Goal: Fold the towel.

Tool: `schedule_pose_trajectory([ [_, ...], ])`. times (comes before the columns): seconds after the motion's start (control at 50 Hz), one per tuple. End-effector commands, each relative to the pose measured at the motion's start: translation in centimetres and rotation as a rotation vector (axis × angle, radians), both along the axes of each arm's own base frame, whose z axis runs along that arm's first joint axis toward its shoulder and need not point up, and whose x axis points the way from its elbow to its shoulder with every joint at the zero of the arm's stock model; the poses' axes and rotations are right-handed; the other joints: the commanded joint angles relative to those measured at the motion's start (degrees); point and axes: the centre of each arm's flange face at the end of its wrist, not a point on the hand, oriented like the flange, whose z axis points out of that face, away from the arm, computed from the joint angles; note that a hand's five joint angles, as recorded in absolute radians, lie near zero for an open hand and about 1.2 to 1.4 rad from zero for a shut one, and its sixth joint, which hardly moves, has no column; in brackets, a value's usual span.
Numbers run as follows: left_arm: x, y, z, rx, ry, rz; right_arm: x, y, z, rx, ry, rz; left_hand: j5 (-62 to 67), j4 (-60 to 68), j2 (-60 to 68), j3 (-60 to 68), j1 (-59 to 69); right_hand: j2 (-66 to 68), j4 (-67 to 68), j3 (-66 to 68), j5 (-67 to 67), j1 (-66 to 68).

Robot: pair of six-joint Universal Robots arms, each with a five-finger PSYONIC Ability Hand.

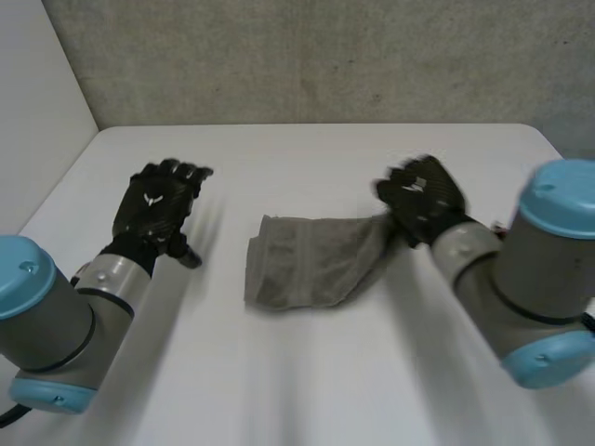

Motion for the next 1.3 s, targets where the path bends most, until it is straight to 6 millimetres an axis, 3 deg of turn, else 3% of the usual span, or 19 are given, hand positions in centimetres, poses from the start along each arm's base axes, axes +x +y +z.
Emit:
schedule_pose_trajectory([
  [0.02,-0.9,-0.3,3.8,-0.111,0.054,-0.007,9.1,5.9,-1.6,0.020,0.024,0.286,-11.9,-3.7,-3.6,-3.1,-3.9,5.5,3.7,3.9,4.8,8.2],
  [0.08,-1.0,-0.5,4.3,-0.123,0.065,0.000,11.6,8.5,-3.2,0.067,0.061,0.370,-11.9,-3.7,-3.6,-3.1,-3.9,5.5,3.7,3.9,4.8,8.2],
  [0.2,-1.2,-1.3,5.3,-0.128,0.131,0.042,12.2,9.0,-5.6,0.138,0.118,0.375,-11.9,-3.7,-3.6,-3.1,-3.9,-2.7,-4.5,-4.3,-3.4,0.0],
  [0.24,-1.3,-1.5,4.9,-0.106,0.153,0.048,11.7,9.0,-6.2,0.159,0.131,0.357,-11.7,-3.5,-3.4,-2.9,-3.7,-56.3,-58.1,-57.9,-57.0,-53.6],
  [0.3,-1.5,-1.6,4.3,-0.088,0.154,0.044,10.5,7.9,-5.1,0.158,0.114,0.293,-11.7,-3.5,-3.4,-2.9,-3.7,-64.5,-66.3,-66.1,-65.2,-61.8],
  [0.4,-3.0,-1.2,2.4,-0.037,0.148,0.004,7.1,5.0,-2.5,0.183,0.029,0.162,-11.6,-3.3,-3.3,-2.8,-3.5,-64.5,-66.3,-66.1,-65.2,-61.8],
  [0.48,-4.1,-0.3,1.2,-0.007,0.136,-0.031,5.6,4.1,-2.4,0.228,-0.029,0.105,-11.6,-3.3,-3.3,-2.8,-3.5,-64.5,-66.3,-66.1,-65.2,-61.8],
  [0.64,-6.4,2.5,-3.6,0.142,0.052,-0.110,3.5,2.1,-4.6,0.329,-0.081,0.020,-11.1,-2.8,-2.8,-2.2,-3.0,-64.5,-66.3,-66.1,-65.2,-61.8],
  [0.72,-6.3,3.6,-6.2,0.254,-0.018,-0.116,3.6,1.7,-7.8,0.399,-0.040,0.020,-11.1,-2.8,-2.8,-2.2,-3.0,-64.5,-66.3,-66.1,-65.2,-61.8],
  [0.84,-6.3,3.6,-6.5,0.283,-0.055,-0.113,3.5,1.0,-8.2,0.404,-0.040,0.004,-11.2,-3.0,-2.9,-2.4,-3.2,-64.5,-66.3,-66.1,-65.2,-61.8],
  [0.9,-6.5,3.1,-5.1,0.253,-0.044,-0.112,3.4,0.8,-7.7,0.396,-0.050,-0.003,-11.2,-3.0,-2.9,-2.4,-3.2,-64.5,-66.3,-66.1,-65.2,-61.8],
  [0.94,-6.8,2.7,-2.1,0.181,-0.004,-0.117,3.1,0.8,-4.7,0.349,-0.107,-0.002,-11.4,-3.2,-3.1,-2.6,-3.4,-64.5,-66.3,-66.1,-65.2,-61.8],
  [0.96,-6.8,2.7,-2.1,0.180,-0.003,-0.117,3.1,0.8,-4.7,0.349,-0.108,-0.002,-11.4,-3.2,-3.1,-2.6,-3.4,-64.5,-66.3,-66.1,-65.2,-61.8],
  [1.0,-6.9,2.4,1.4,0.097,0.044,-0.120,2.6,1.2,-0.8,0.291,-0.194,-0.001,-11.6,-3.3,-3.3,-2.8,-3.5,-64.5,-66.3,-66.1,-65.2,-61.8],
  [1.06,-7.0,2.2,3.2,0.056,0.067,-0.122,1.5,1.5,2.0,0.255,-0.273,-0.018,-11.7,-3.5,-3.4,-2.9,-3.7,-64.5,-66.3,-66.1,-65.2,-61.8],
  [1.1,-6.9,2.3,7.4,-0.030,0.124,-0.125,0.7,1.3,3.6,0.223,-0.318,-0.038,-12.2,-4.0,-3.9,-3.4,-4.2,-64.5,-66.3,-66.1,-65.2,-61.8],
  [1.12,-6.9,2.3,7.4,-0.031,0.125,-0.125,0.6,1.3,3.7,0.222,-0.319,-0.038,-12.2,-4.0,-3.9,-3.4,-4.2,-64.5,-66.3,-66.1,-65.2,-61.8],
  [1.16,-6.1,2.8,10.9,-0.079,0.154,-0.118,-1.3,0.6,6.6,0.154,-0.402,-0.089,-12.6,-4.4,-4.3,-3.8,-4.5,-64.5,-66.3,-66.1,-65.2,-61.8],
  [1.3,-5.0,3.8,13.7,-0.031,0.217,-0.110,-3.6,-0.2,10.5,0.068,-0.518,-0.161,-12.2,-4.0,-3.9,-3.4,-4.2,-64.5,-66.3,-66.1,-65.2,-61.8],
])
